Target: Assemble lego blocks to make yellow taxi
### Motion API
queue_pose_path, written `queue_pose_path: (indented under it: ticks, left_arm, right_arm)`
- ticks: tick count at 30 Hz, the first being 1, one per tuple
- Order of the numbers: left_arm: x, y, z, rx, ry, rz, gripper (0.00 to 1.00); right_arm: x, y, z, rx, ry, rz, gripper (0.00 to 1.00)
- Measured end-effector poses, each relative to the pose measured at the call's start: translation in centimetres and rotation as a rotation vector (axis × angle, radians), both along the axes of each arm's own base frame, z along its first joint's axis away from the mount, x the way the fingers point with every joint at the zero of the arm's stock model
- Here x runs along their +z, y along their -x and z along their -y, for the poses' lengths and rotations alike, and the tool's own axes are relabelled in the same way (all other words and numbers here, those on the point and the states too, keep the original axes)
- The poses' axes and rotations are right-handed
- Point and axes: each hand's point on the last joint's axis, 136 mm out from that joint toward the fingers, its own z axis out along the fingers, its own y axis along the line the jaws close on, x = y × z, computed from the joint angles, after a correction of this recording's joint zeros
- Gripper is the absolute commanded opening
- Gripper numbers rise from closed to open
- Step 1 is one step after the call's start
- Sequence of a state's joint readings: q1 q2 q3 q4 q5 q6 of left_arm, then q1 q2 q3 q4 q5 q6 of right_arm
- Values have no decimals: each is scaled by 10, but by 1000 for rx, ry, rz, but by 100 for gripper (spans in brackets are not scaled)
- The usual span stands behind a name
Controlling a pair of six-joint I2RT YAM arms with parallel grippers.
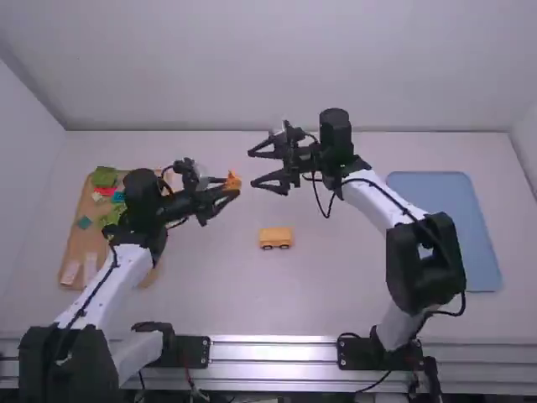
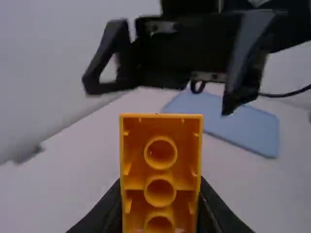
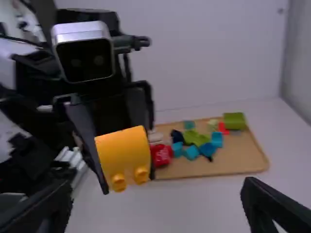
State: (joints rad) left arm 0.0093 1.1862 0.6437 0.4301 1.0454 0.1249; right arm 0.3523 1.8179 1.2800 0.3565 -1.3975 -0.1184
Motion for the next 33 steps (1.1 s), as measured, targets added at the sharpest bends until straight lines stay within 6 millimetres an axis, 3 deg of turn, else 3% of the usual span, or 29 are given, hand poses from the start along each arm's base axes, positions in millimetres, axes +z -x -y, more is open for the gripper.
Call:
queue_pose_path:
  ticks: [8,14,22,33]
  left_arm:
    - [11,-1,13,-102,56,66,2]
    - [7,-6,24,-156,95,59,2]
    - [5,-9,29,-205,141,43,2]
    - [2,-10,30,-208,154,15,2]
  right_arm:
    - [5,22,-1,119,-33,8,80]
    - [6,31,-9,154,-40,21,66]
    - [7,25,-6,130,-42,39,42]
    - [6,21,-7,105,-36,42,43]
